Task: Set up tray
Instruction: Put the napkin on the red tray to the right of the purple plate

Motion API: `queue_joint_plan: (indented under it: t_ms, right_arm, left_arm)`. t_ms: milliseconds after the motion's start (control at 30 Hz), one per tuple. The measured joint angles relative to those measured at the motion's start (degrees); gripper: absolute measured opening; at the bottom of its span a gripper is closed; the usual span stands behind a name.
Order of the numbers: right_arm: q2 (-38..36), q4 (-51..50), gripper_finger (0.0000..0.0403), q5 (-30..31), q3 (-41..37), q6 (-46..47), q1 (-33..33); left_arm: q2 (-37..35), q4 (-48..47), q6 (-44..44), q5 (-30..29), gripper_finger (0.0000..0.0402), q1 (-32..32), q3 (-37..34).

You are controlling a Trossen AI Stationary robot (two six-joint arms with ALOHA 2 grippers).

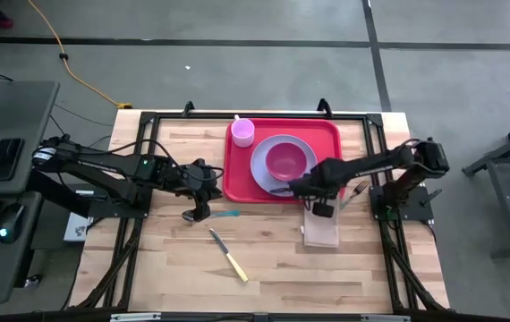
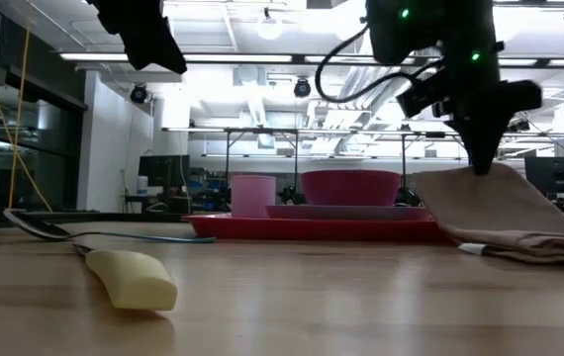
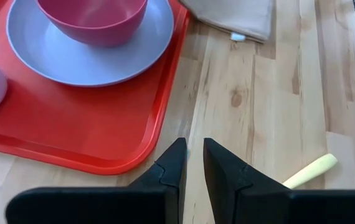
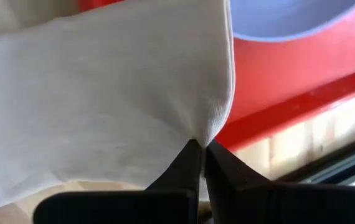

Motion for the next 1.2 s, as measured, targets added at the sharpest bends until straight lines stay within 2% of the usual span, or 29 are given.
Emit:
queue_joint_plan:
  t_ms: [633, 1067, 1200]
  right_arm:
    - [-0.02, -0.39, 0.0000, 3.65, 0.04, -5.40, -19.05]
    - [-0.04, 3.88, 0.0000, 5.54, 0.04, -16.40, -31.12]
    - [-0.03, 4.81, 0.0000, 5.51, 0.04, -21.10, -35.06]
  left_arm:
    - [0.00, -0.69, 1.93, 0.28, 0.0085, 0.00, 0.00]
    - [0.00, -0.47, 4.55, 0.15, 0.0085, 0.00, 0.00]
    - [0.00, -0.47, 4.53, -1.57, 0.0085, 0.00, 0.00]
